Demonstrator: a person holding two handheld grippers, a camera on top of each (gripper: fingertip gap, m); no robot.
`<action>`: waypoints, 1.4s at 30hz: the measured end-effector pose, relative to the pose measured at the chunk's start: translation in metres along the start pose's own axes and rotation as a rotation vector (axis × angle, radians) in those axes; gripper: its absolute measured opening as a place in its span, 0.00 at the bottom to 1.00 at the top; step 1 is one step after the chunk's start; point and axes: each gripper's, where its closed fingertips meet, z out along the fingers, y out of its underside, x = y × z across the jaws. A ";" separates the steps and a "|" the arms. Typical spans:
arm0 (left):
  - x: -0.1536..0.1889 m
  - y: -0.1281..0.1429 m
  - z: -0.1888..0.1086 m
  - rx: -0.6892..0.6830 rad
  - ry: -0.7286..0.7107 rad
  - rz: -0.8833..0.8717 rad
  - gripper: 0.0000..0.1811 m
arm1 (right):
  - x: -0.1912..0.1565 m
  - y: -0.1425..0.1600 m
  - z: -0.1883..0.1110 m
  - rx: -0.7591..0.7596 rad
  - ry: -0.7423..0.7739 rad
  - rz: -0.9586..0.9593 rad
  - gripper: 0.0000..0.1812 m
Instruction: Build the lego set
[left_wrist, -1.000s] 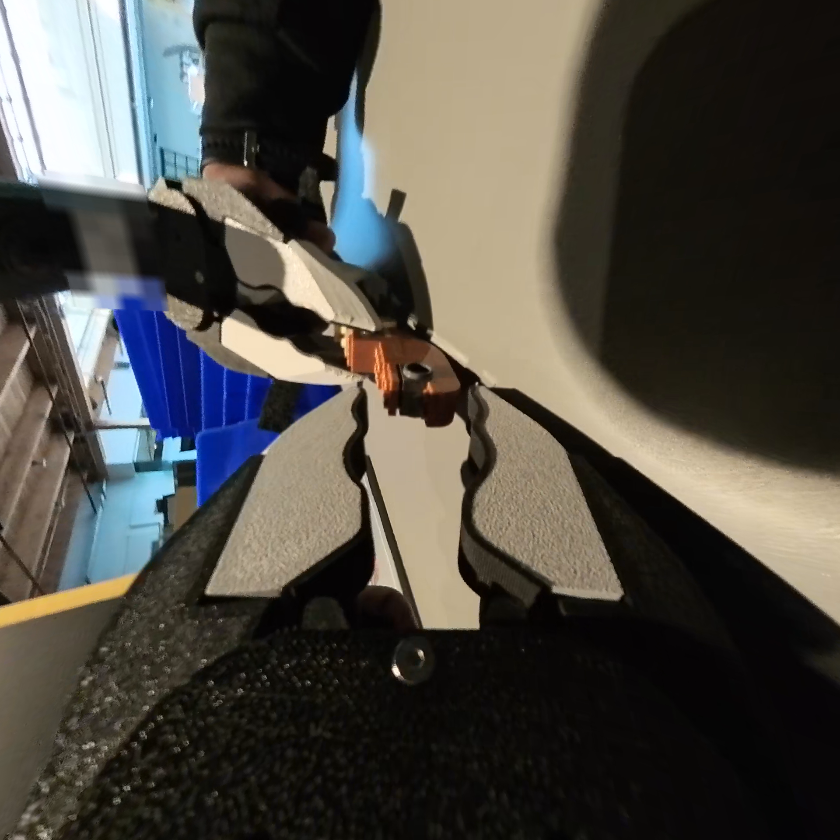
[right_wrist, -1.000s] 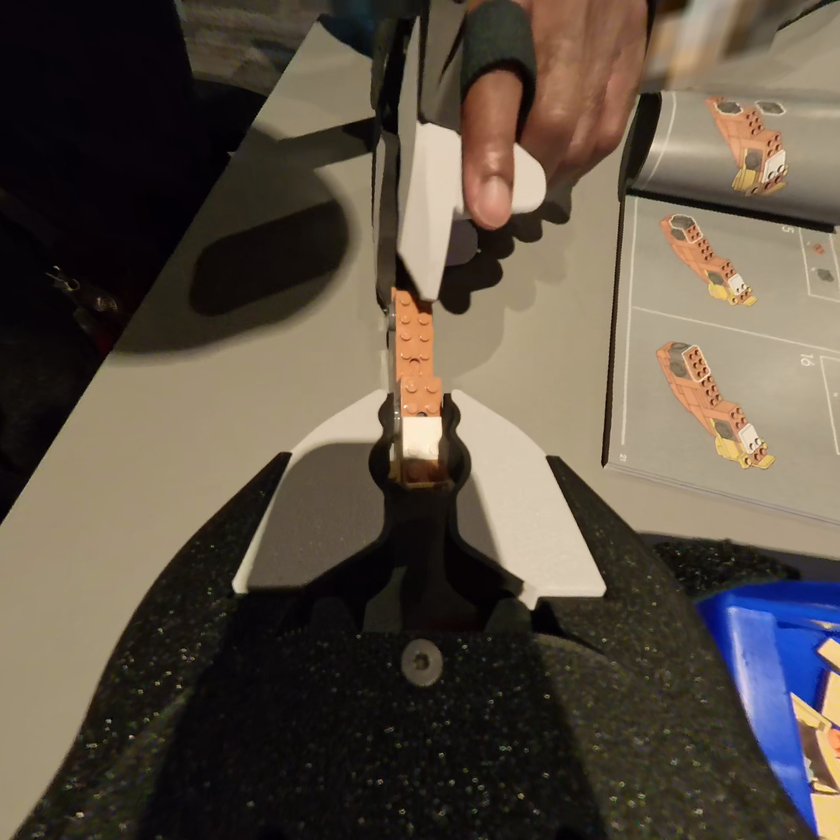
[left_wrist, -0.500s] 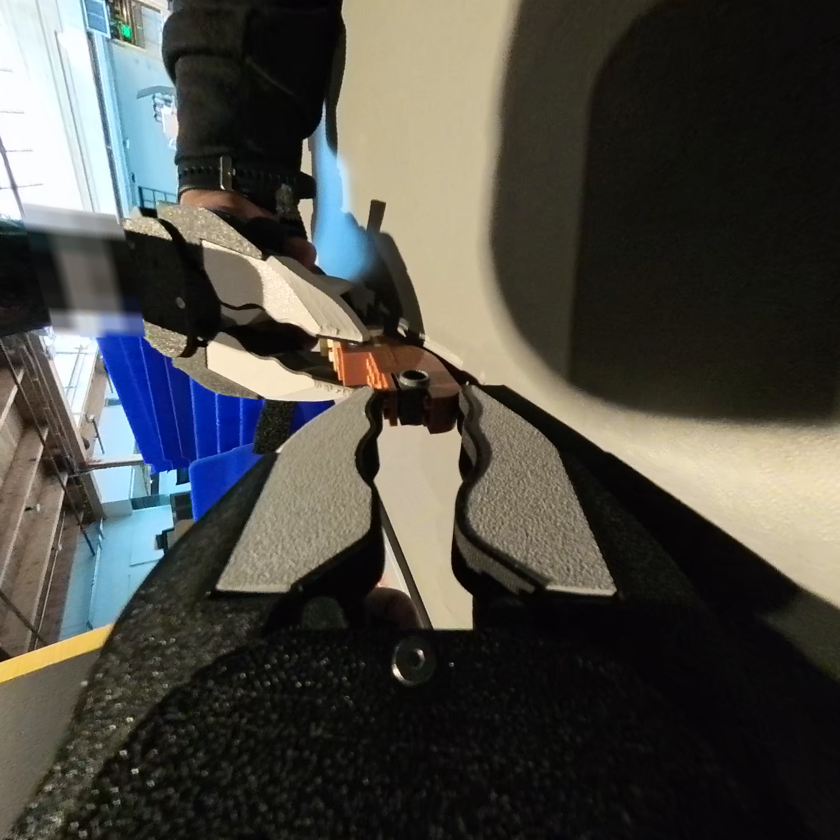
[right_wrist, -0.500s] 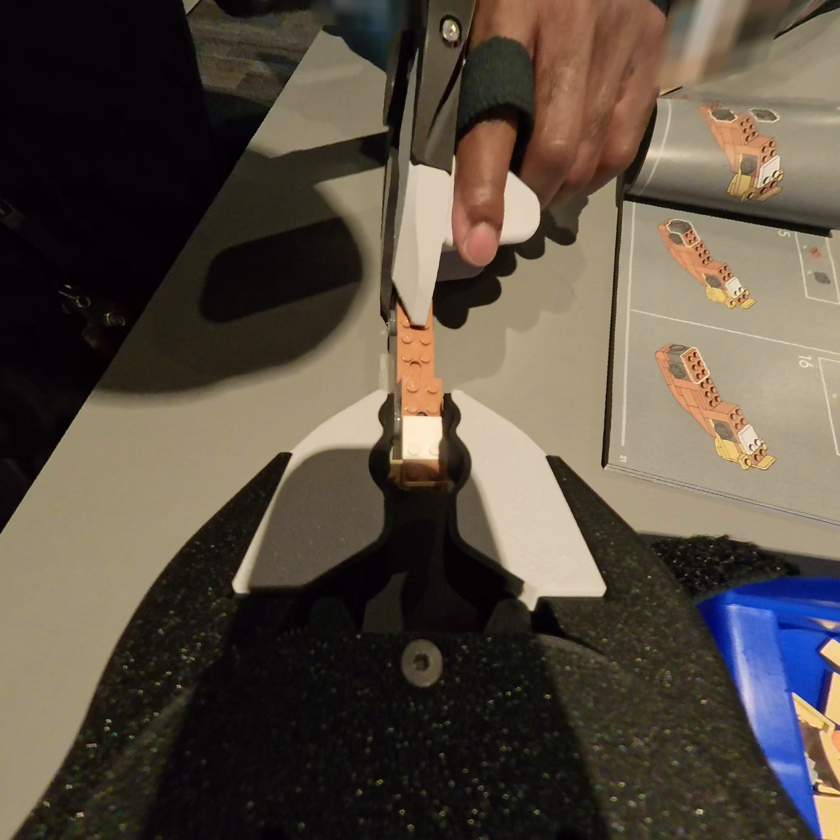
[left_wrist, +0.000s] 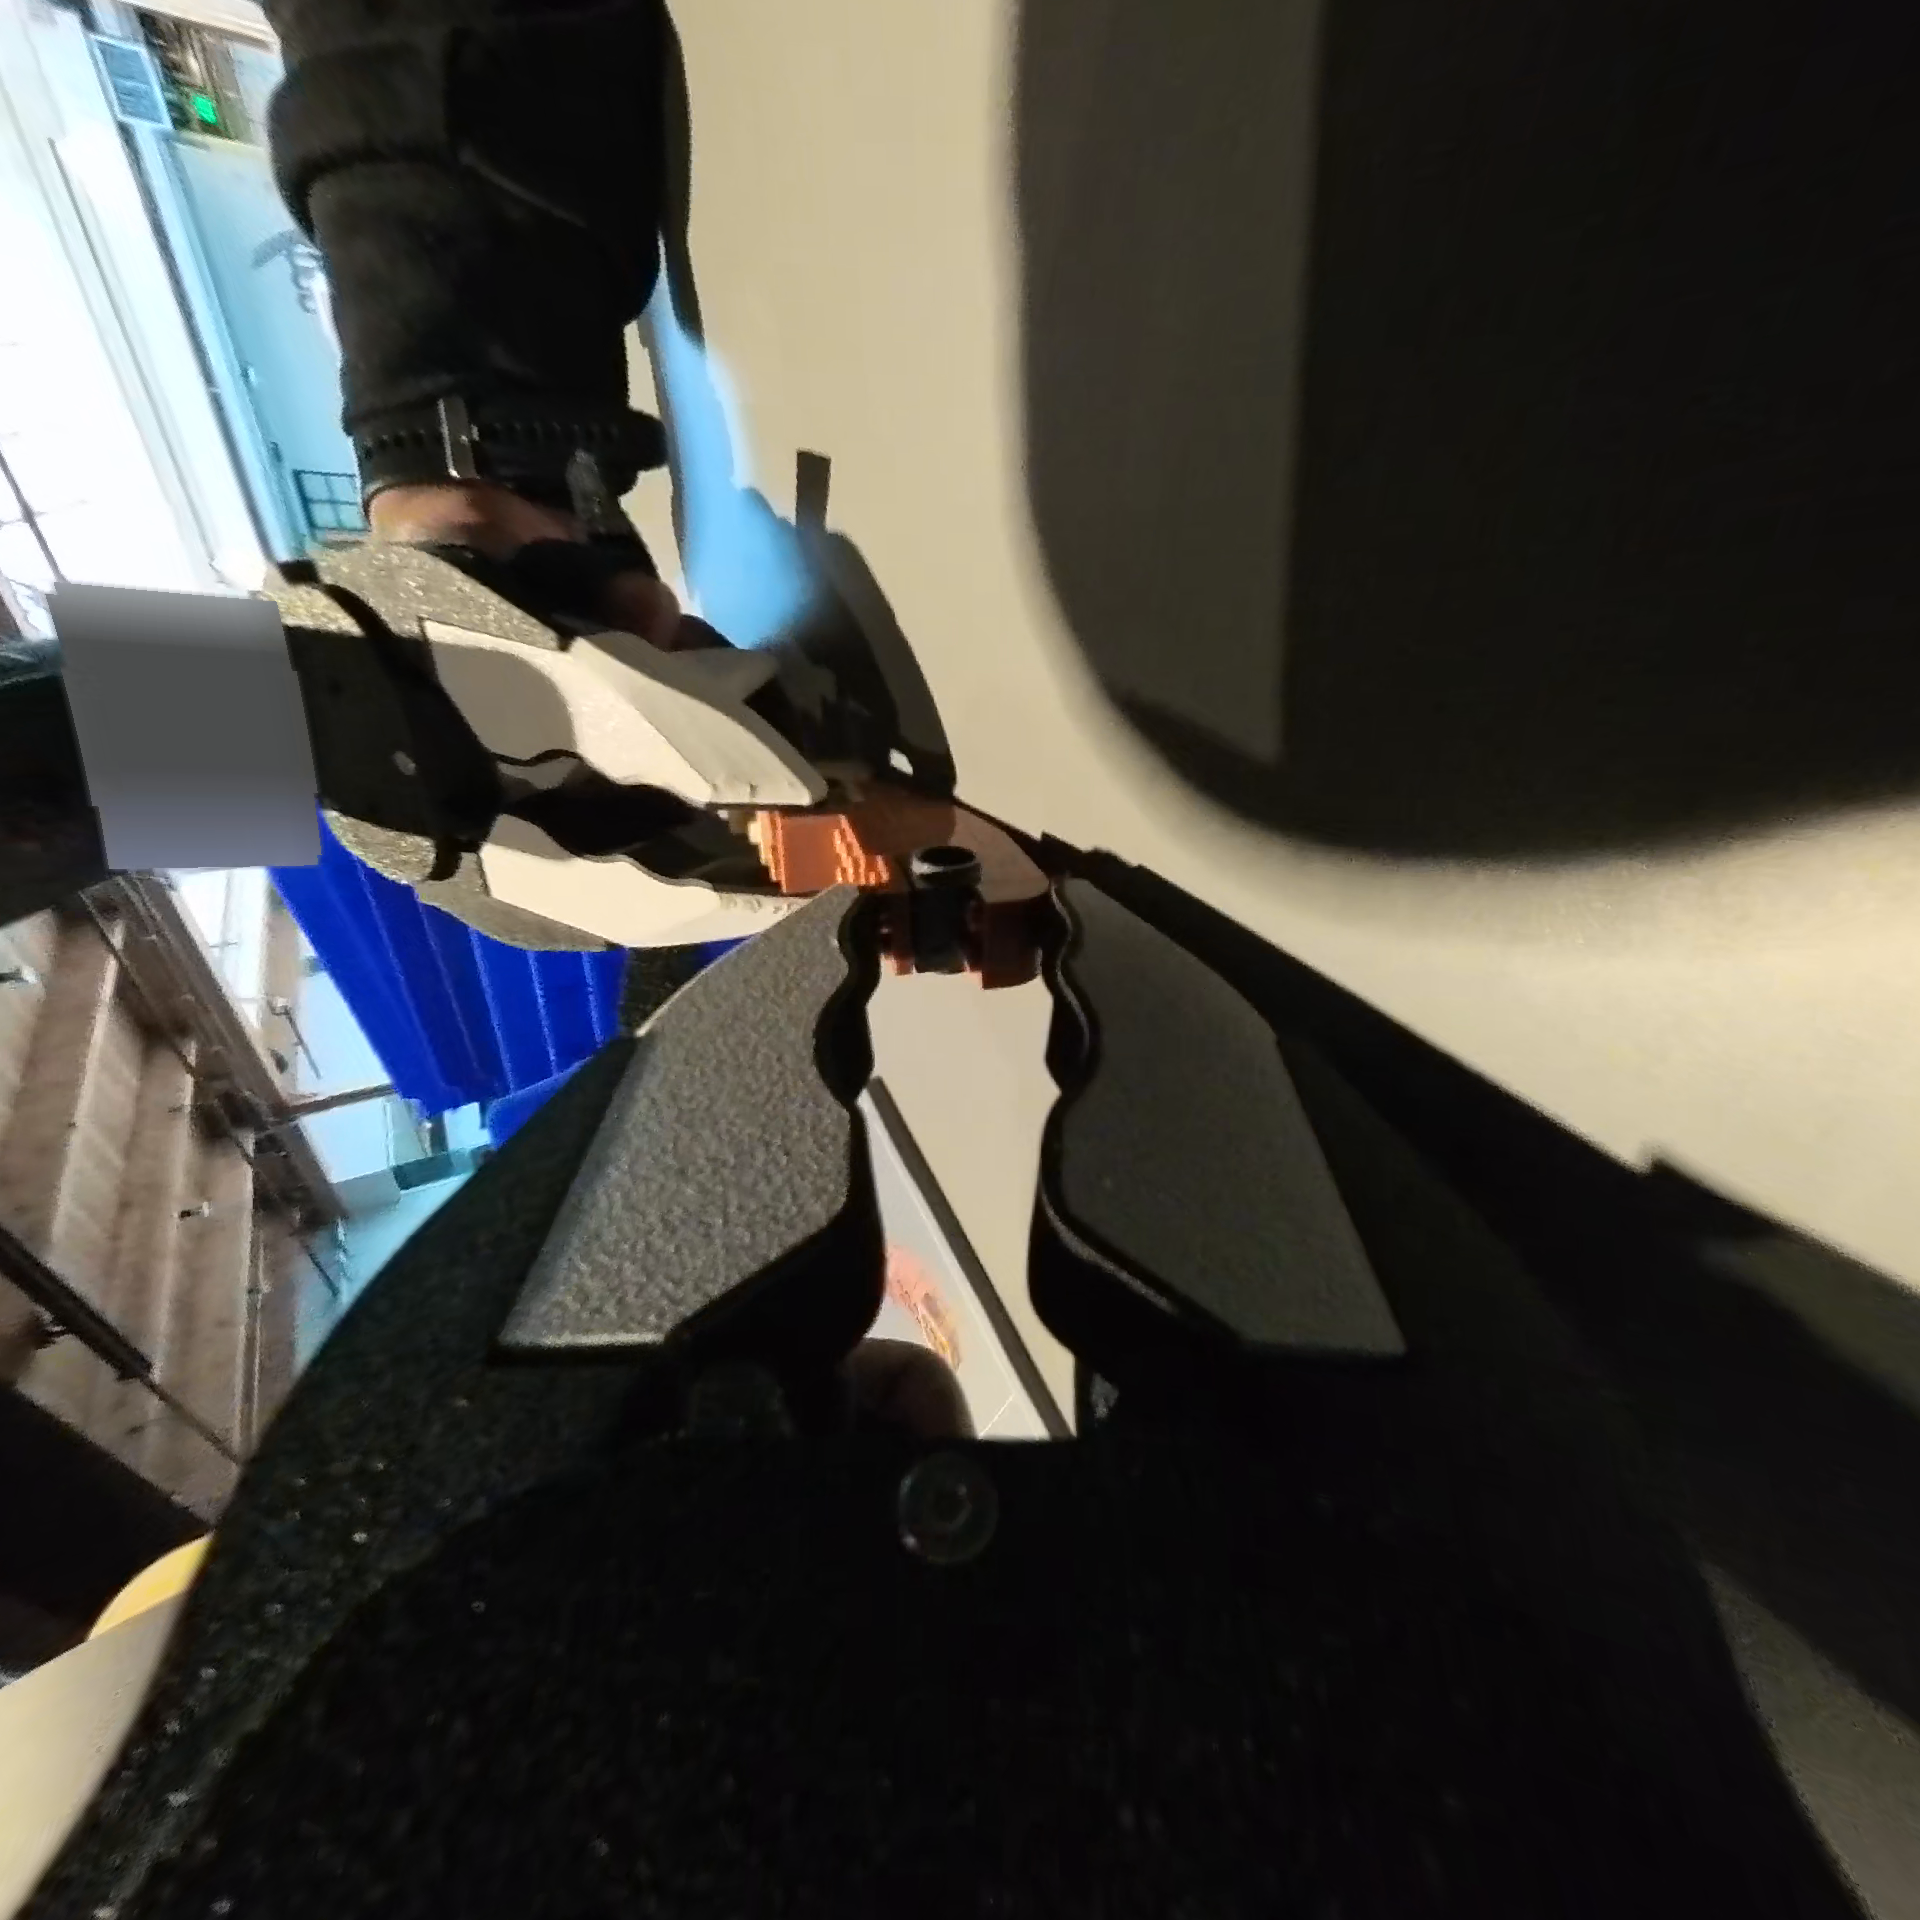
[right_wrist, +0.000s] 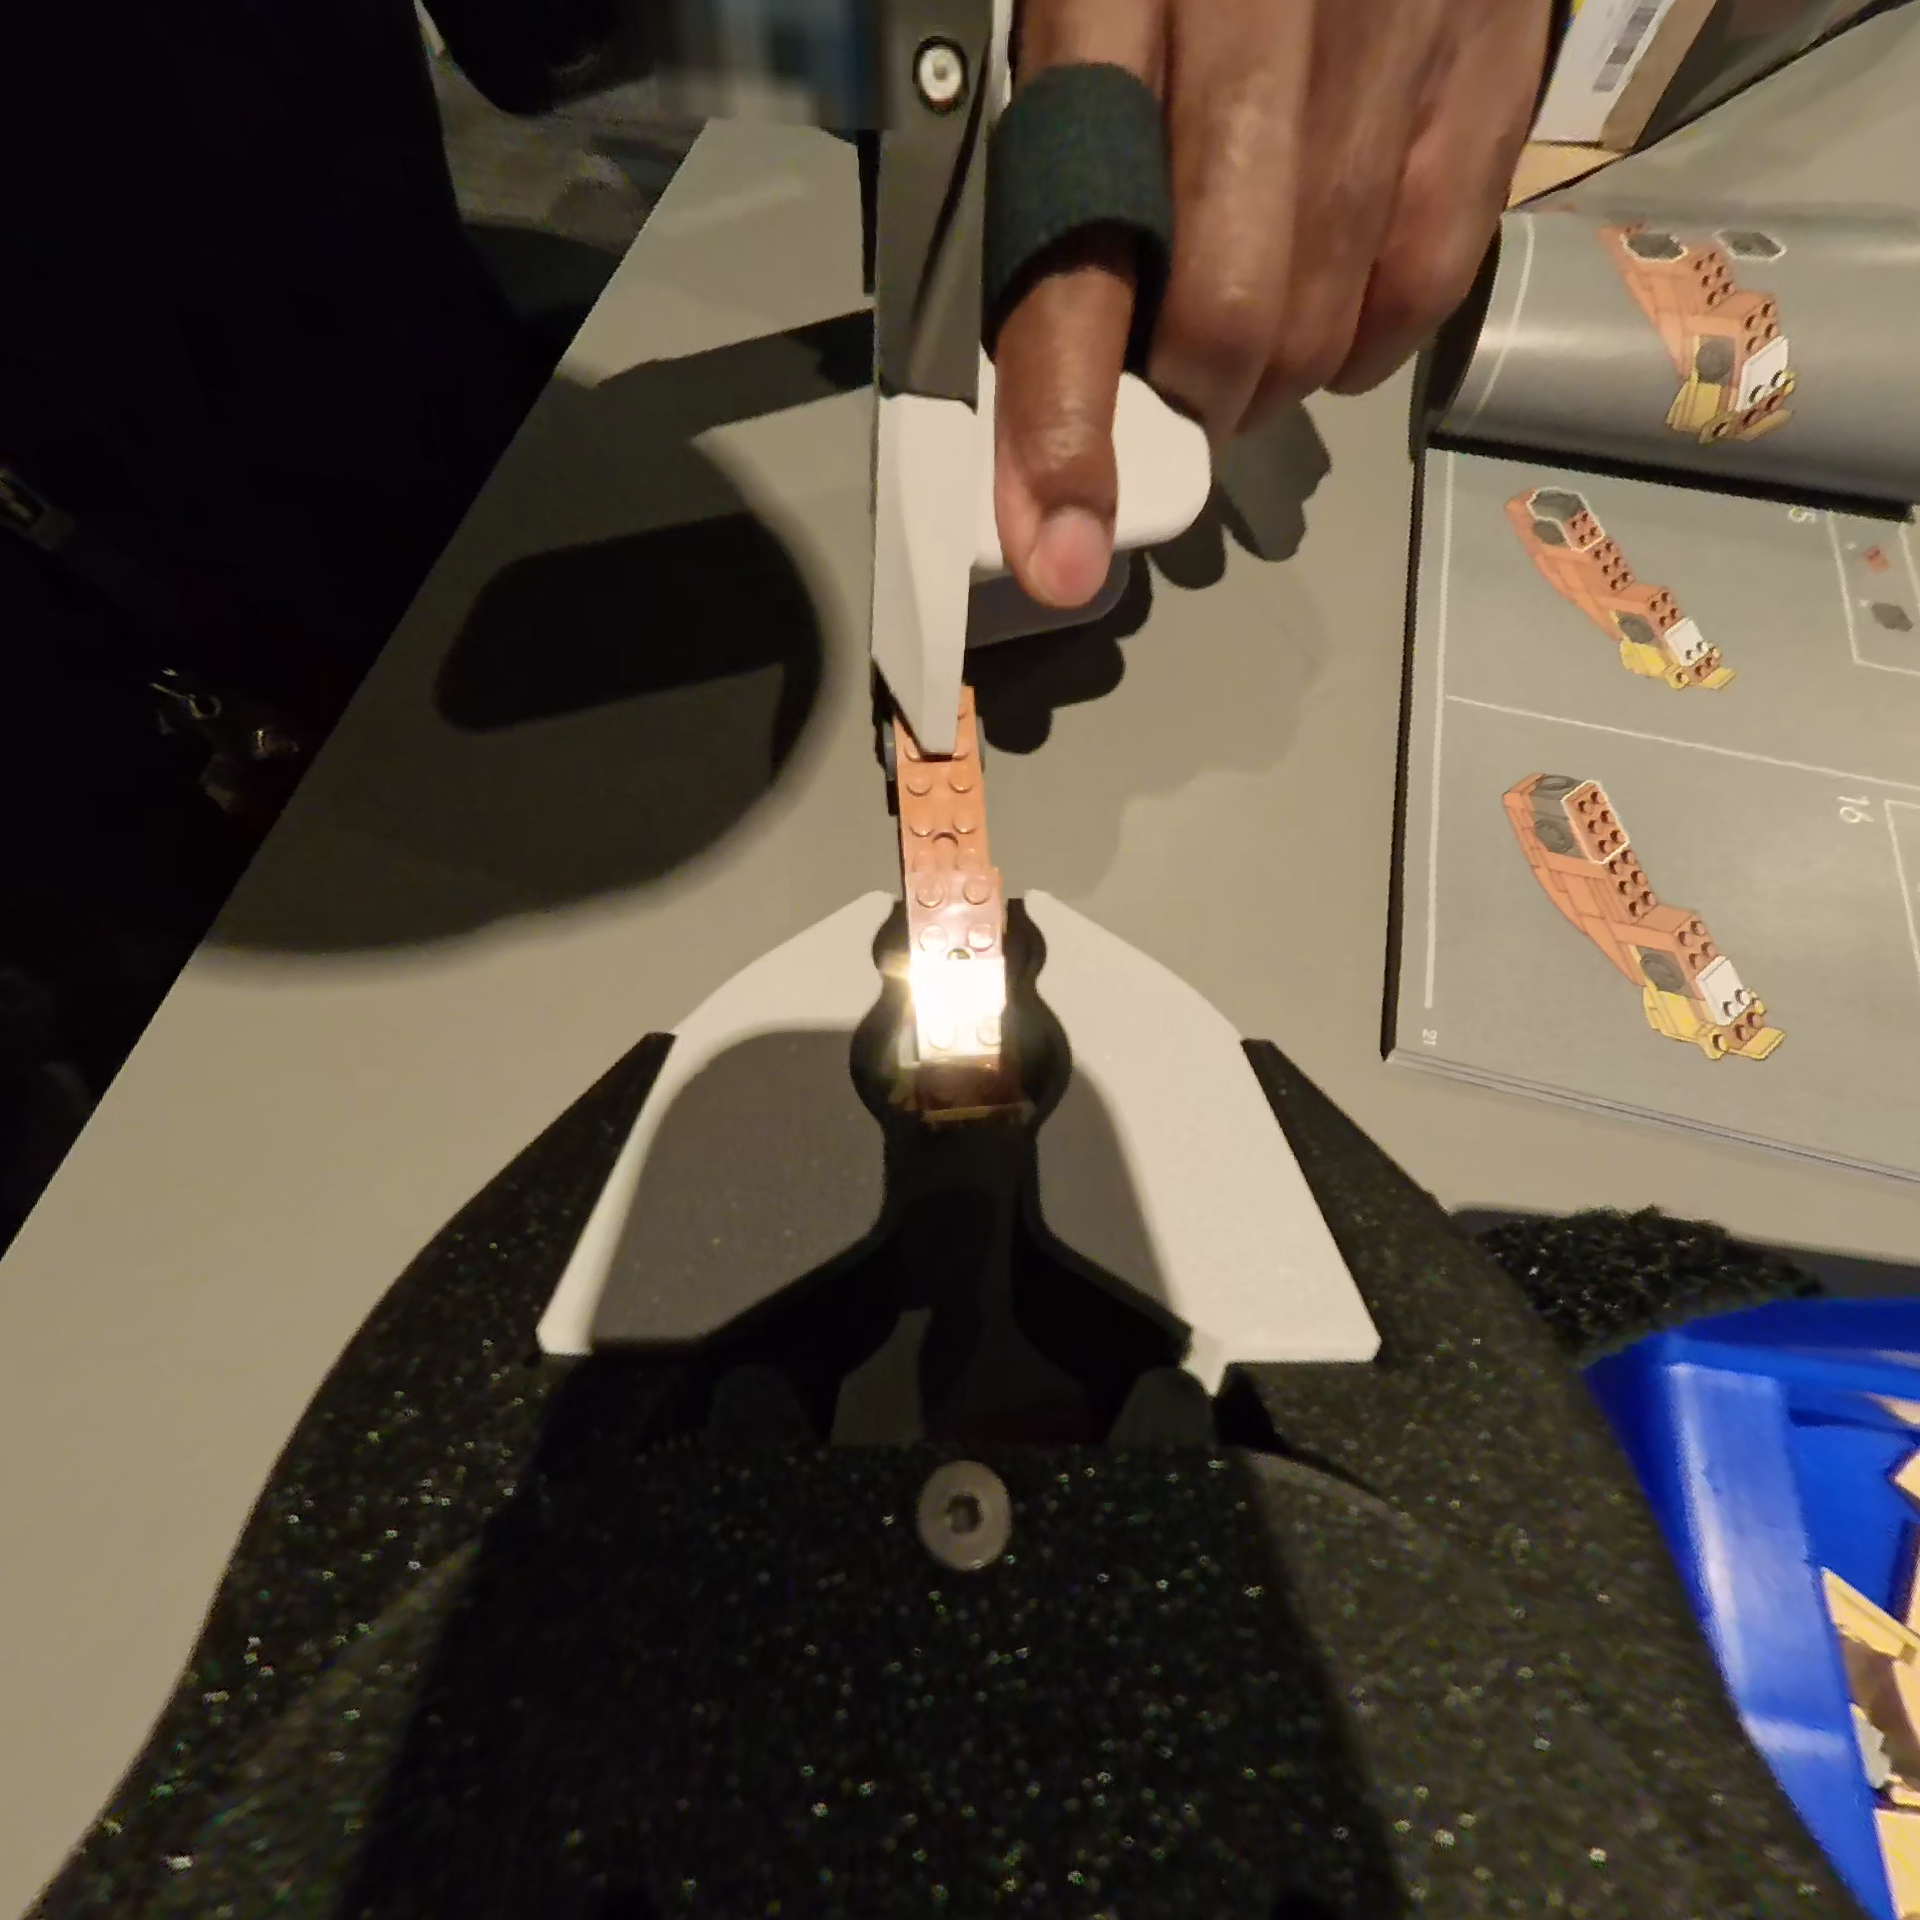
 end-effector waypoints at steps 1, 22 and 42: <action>0.000 0.000 0.000 0.004 -0.006 -0.013 0.17 | 0.001 0.000 0.000 0.000 0.001 0.000 0.10; -0.078 0.024 -0.046 0.275 -0.446 -1.199 0.16 | 0.044 -0.058 -0.070 0.195 0.687 -0.127 0.33; -0.065 0.017 -0.048 -0.004 -0.164 -0.974 0.16 | 0.035 -0.068 -0.002 -0.275 0.547 -0.577 0.23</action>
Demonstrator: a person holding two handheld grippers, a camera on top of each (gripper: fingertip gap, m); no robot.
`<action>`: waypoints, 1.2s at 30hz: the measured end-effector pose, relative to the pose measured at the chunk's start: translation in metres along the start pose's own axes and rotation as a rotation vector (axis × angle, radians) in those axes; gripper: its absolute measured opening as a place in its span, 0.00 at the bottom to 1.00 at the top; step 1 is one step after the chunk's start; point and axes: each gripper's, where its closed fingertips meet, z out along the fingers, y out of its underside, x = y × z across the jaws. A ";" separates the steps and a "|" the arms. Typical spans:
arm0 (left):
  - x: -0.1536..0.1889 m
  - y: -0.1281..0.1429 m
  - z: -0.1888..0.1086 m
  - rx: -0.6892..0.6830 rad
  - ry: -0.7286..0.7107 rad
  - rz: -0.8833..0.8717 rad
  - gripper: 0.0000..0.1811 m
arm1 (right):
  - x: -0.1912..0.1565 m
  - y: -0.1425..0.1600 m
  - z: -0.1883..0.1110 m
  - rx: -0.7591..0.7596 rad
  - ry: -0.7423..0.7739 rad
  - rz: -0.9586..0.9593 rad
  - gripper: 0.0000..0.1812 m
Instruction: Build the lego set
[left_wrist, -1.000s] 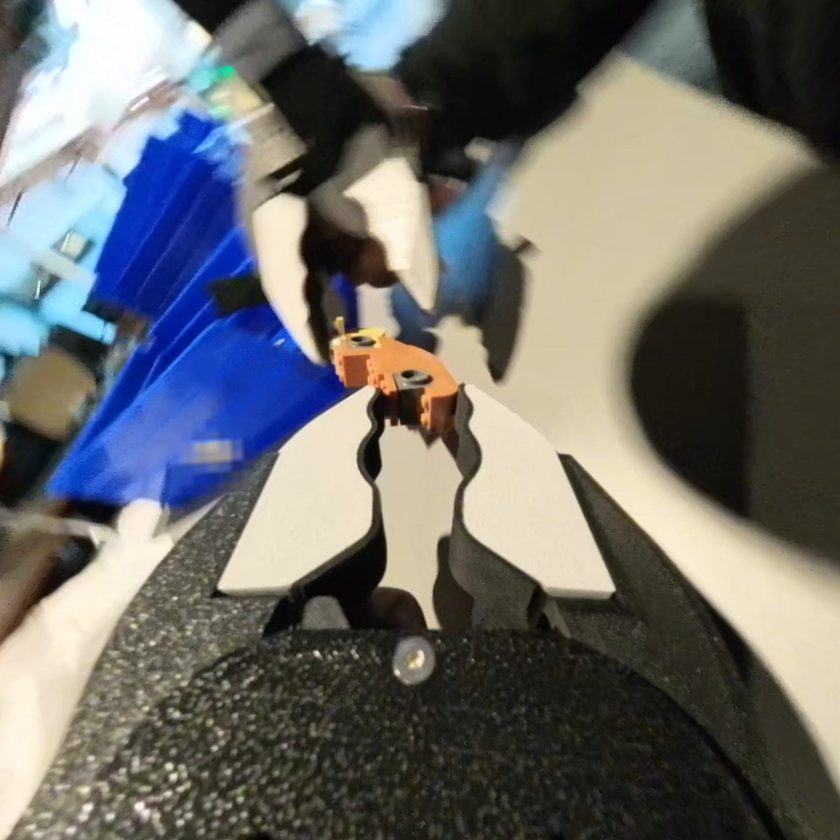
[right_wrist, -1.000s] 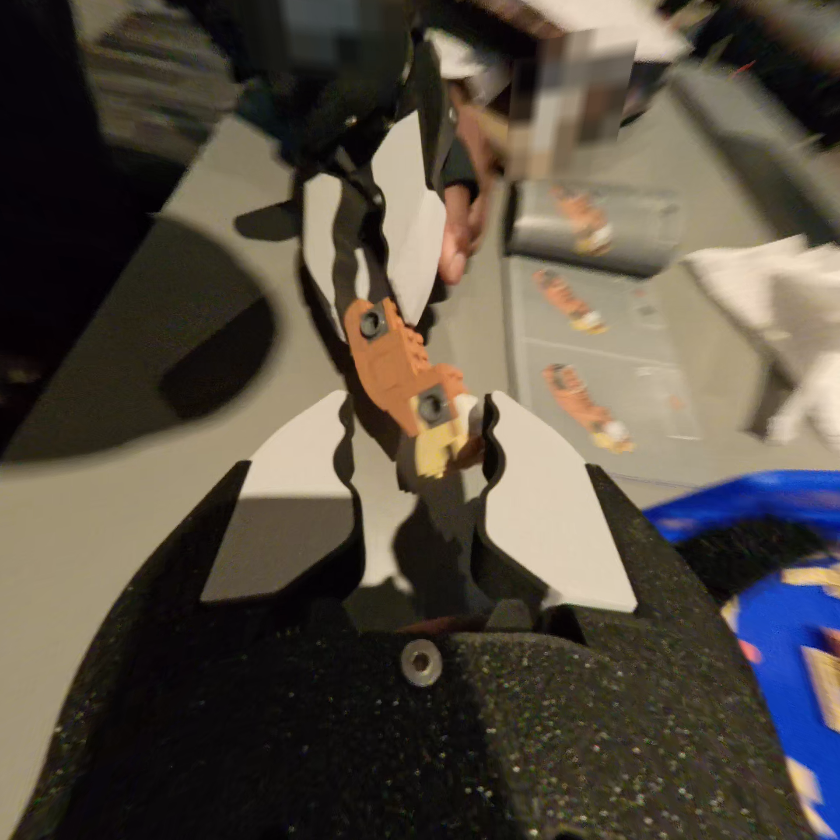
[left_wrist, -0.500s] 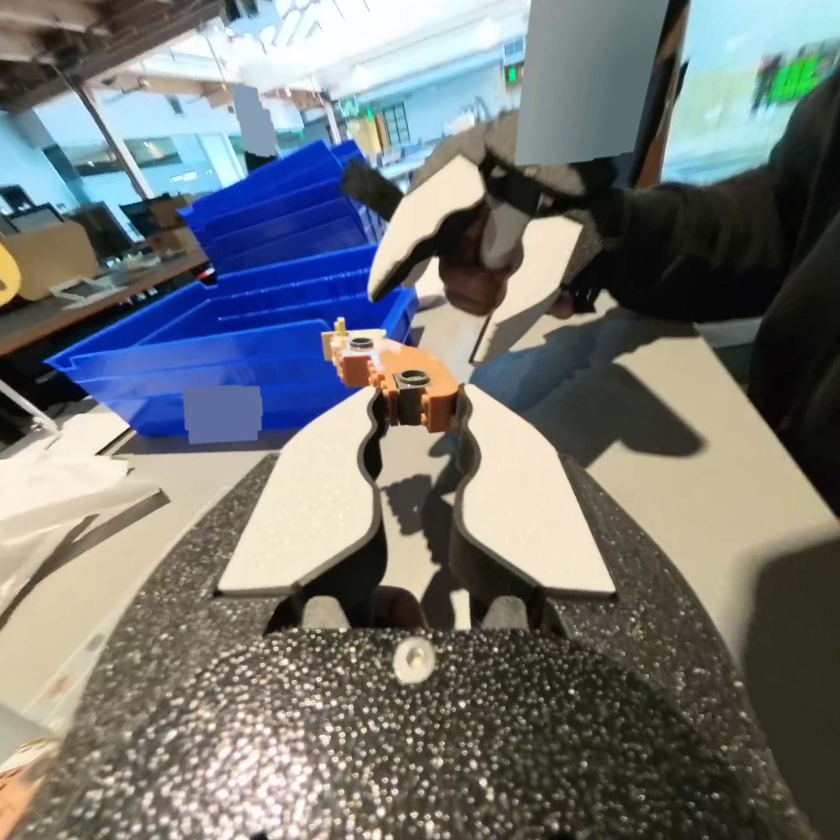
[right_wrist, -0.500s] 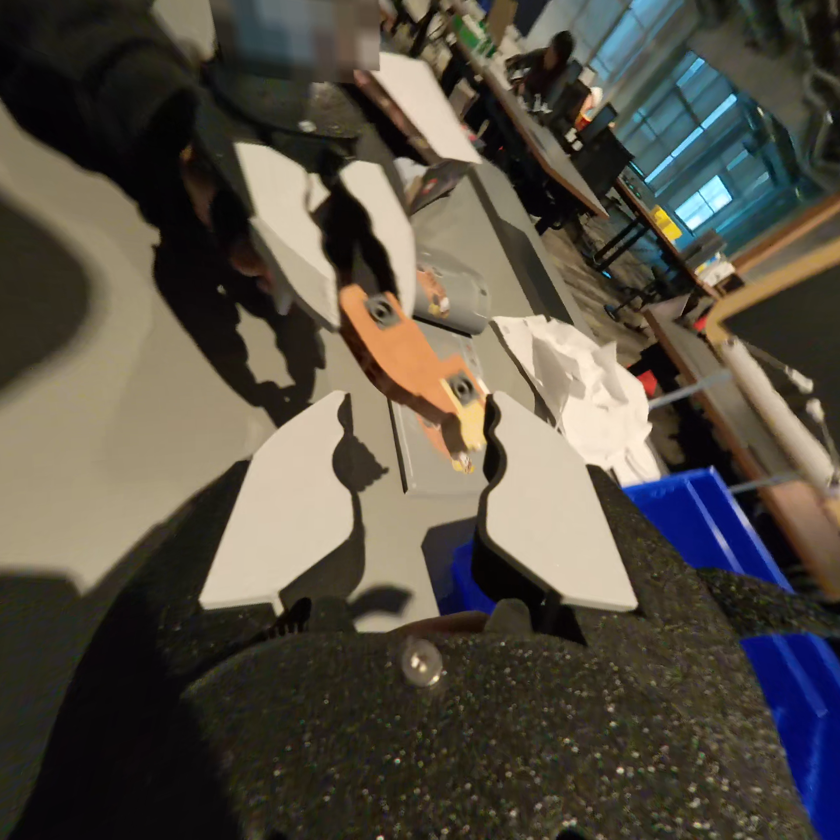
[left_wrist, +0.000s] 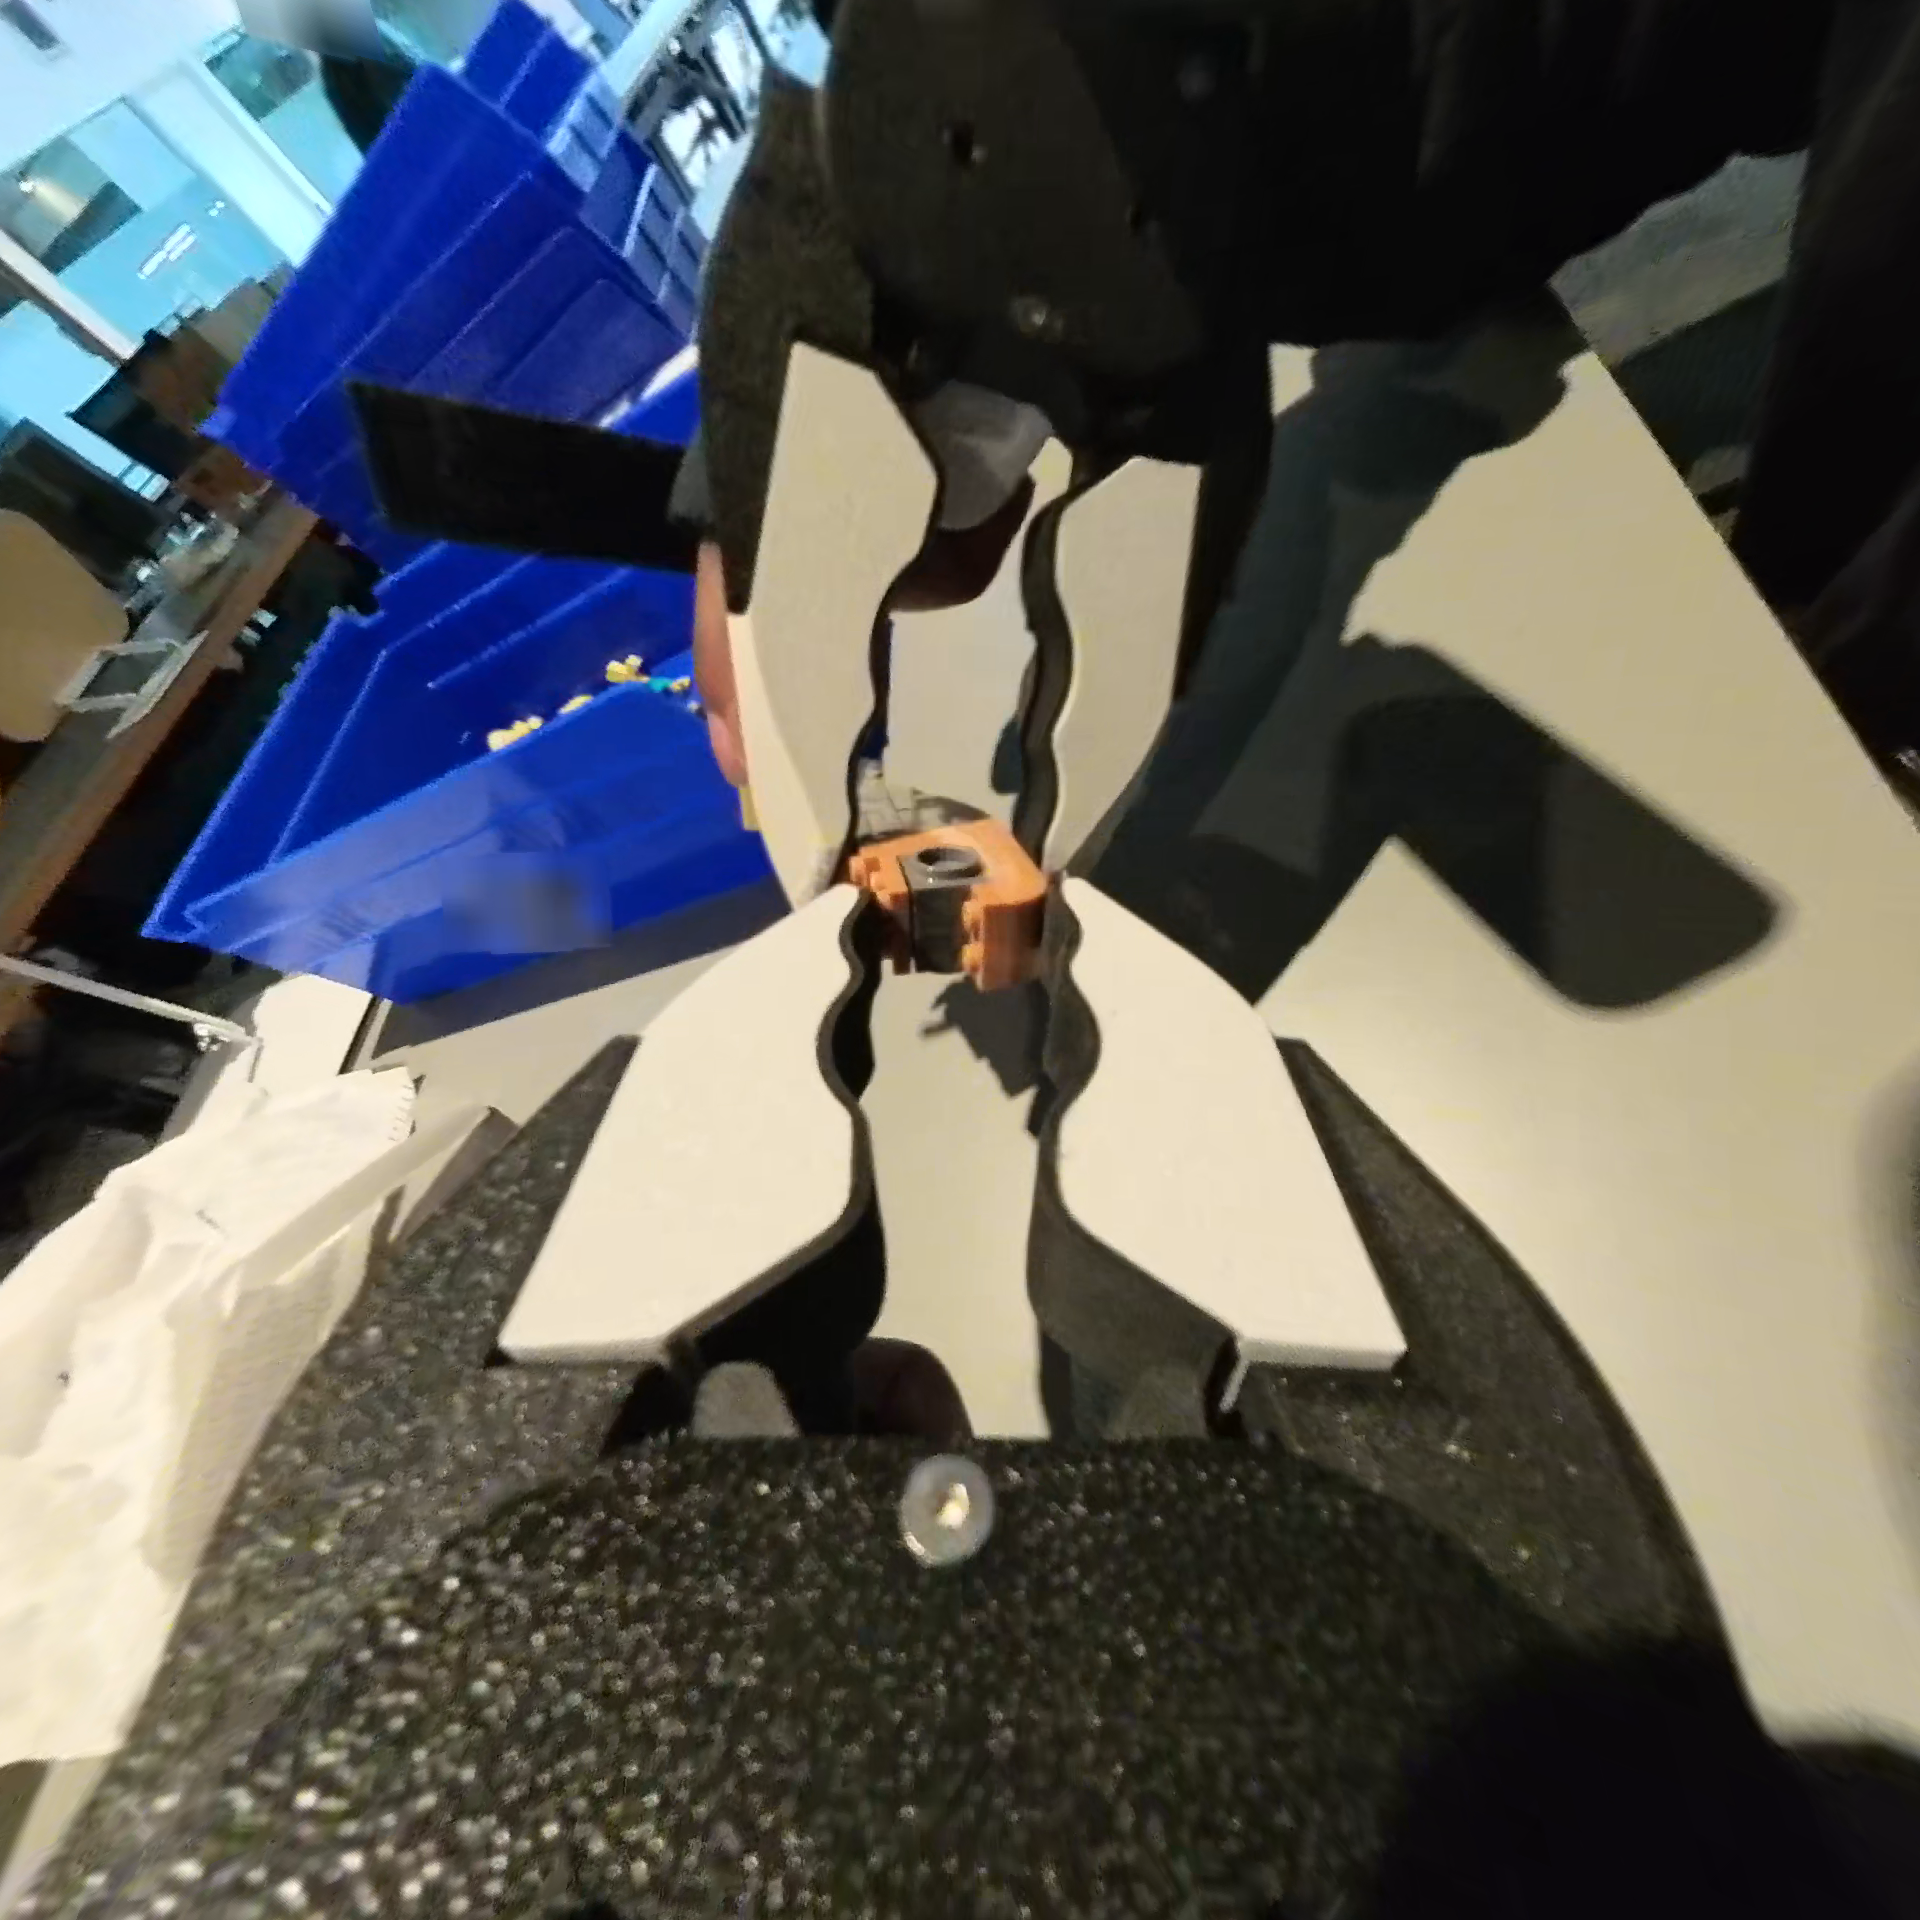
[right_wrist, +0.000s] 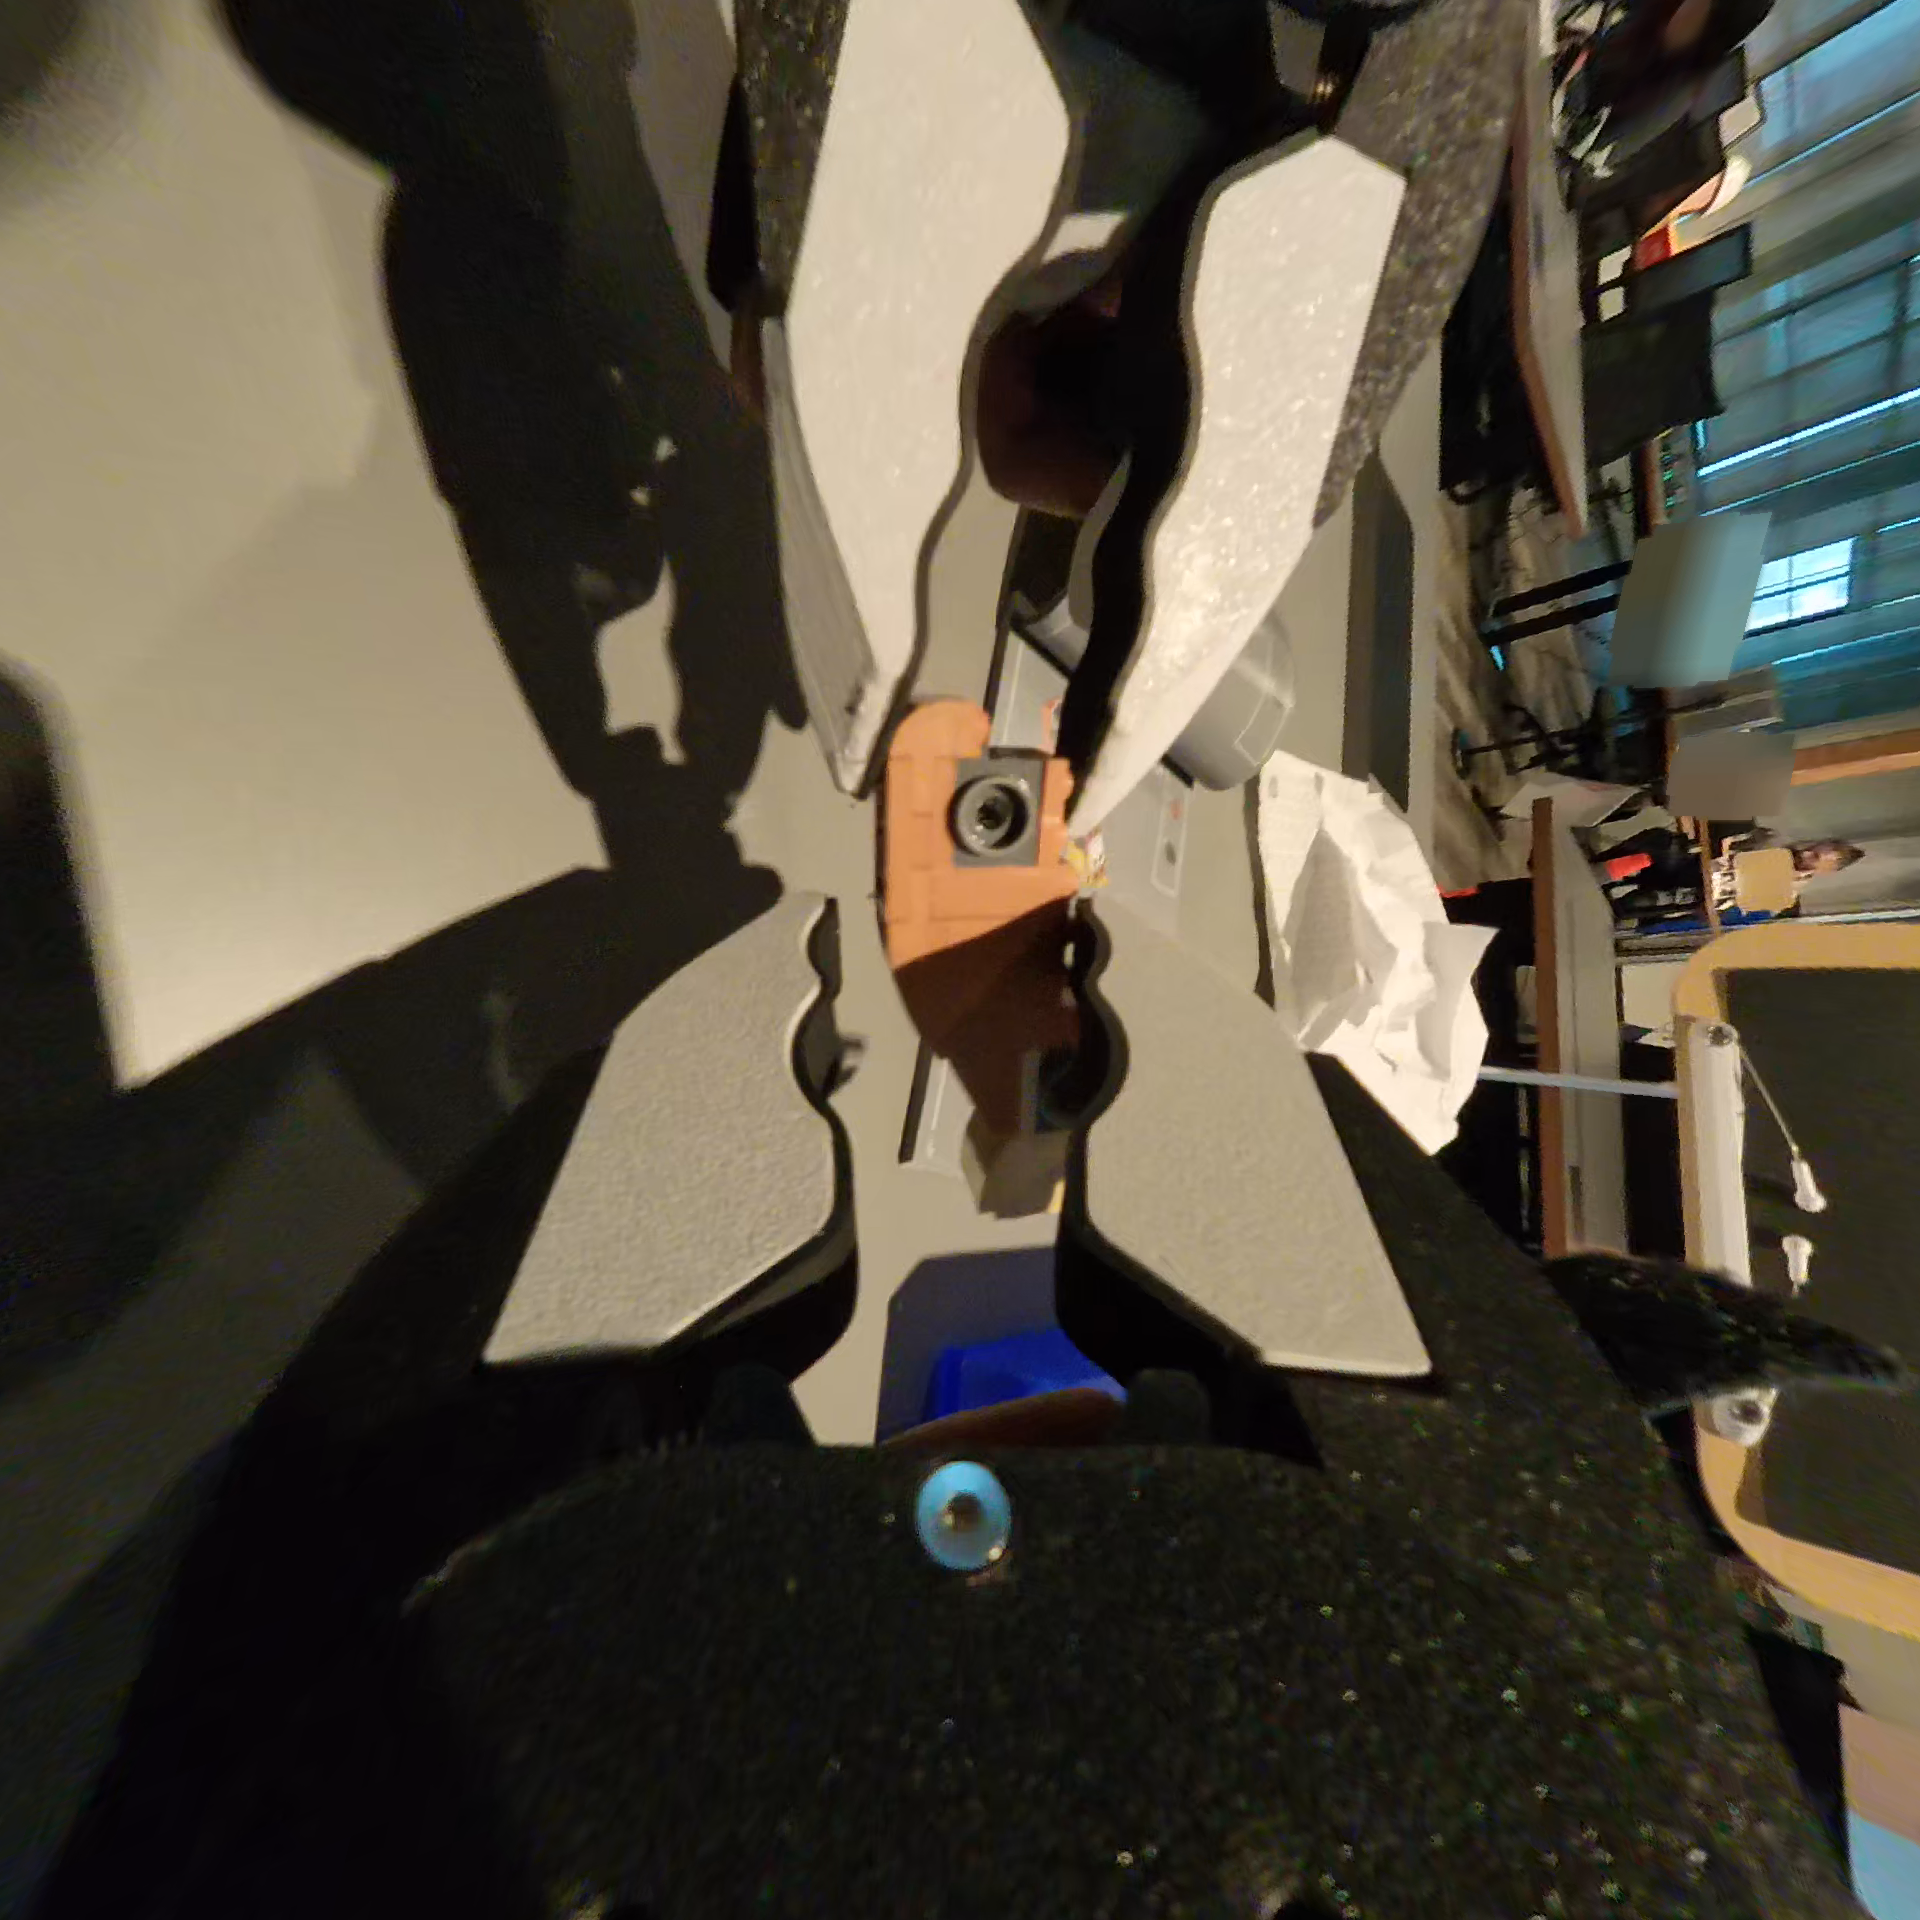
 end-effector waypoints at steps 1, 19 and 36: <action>0.001 -0.001 0.000 -0.013 0.007 0.017 0.16 | 0.001 -0.002 0.000 0.009 0.009 0.005 0.21; -0.019 -0.055 -0.024 0.199 -0.027 -0.004 0.23 | 0.023 -0.029 -0.028 0.401 0.123 0.261 0.19; -0.015 -0.077 -0.016 0.542 -0.026 -0.129 0.20 | 0.027 -0.048 -0.041 0.633 0.069 0.444 0.19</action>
